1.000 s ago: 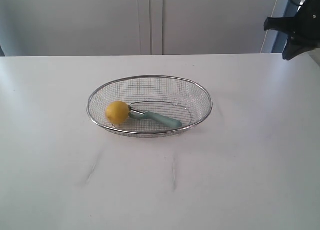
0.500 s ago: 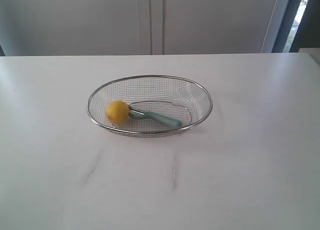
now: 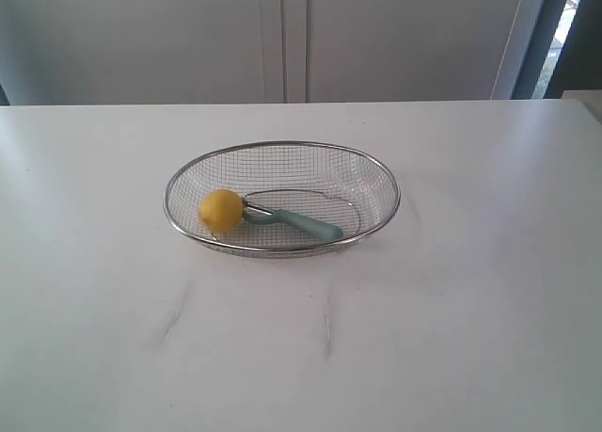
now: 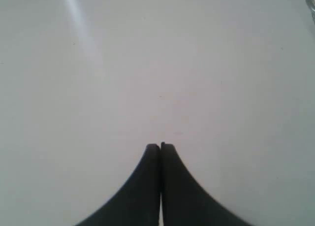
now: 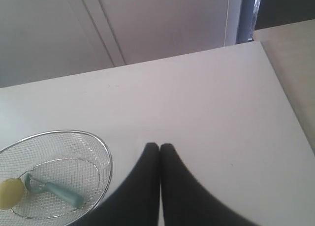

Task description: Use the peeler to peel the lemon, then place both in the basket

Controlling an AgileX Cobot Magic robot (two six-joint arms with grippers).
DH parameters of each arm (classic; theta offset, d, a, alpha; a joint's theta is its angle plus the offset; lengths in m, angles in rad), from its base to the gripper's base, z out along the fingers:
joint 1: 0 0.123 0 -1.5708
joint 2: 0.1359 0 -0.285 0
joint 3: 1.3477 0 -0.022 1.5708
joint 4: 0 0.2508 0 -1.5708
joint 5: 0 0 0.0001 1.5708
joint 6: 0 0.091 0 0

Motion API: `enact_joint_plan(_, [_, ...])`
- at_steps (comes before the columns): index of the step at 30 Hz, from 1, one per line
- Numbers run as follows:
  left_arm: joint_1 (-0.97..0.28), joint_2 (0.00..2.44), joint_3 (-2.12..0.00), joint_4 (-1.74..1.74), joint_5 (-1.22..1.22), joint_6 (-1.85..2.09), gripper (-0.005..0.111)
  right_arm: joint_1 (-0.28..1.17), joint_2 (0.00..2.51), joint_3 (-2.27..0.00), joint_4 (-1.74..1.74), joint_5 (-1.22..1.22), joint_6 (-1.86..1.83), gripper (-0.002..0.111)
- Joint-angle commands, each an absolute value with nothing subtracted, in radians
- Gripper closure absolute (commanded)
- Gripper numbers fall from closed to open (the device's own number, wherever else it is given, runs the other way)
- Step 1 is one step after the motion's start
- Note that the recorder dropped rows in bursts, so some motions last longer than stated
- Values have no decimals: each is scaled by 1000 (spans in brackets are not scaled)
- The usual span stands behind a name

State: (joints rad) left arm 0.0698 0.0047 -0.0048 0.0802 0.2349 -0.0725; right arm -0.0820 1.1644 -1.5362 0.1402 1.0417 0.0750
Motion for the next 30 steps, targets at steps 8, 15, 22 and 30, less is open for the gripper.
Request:
enact_joint_plan(8, [72,0,0,82,236,-74,107,-87,832,-1172,113,981,34,108])
enact_joint_plan(15, [72,0,0,82,236,-74,107,-91,655,-995,67,830,19,108])
enact_joint_plan(22, [72,0,0,82,236,-74,107,-91,506,-787,43,681,19,108])
enact_joint_plan(30, [72,0,0,82,236,-74,107,-91,347,-554,-19,640,19,108])
